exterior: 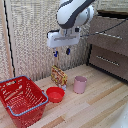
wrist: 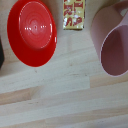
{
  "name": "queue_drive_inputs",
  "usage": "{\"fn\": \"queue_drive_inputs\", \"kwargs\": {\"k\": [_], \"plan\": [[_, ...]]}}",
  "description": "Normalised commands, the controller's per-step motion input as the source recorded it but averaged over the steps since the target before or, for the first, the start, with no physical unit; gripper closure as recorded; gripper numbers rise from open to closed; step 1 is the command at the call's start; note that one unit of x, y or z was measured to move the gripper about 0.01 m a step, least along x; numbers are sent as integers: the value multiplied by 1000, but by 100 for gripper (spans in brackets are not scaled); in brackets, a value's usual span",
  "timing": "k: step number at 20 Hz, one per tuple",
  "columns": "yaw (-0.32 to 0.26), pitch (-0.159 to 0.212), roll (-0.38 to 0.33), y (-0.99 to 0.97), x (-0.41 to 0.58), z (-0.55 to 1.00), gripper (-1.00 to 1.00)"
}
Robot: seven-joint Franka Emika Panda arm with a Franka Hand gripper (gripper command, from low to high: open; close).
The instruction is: Meticulously direct the gripper system near the nourishment stick. Grapple the nourishment stick firmly with the gripper system. Progress with the gripper system grasping the stick toward the storage box. Tenderly permit the nourishment stick to descend into the box.
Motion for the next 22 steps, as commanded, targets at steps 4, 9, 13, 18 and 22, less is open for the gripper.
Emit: {"fn": "queue_drive_inputs", "kwargs": {"k": [4,9,13,18,22], "plan": [[-43,-3,6,-159,352,-298,-100],[-91,0,14,-226,357,-345,-100],[-80,0,8,-177,324,-344,-100],[-14,15,-7,-1,308,-346,-100],[0,48,-24,0,331,-321,-100]]}}
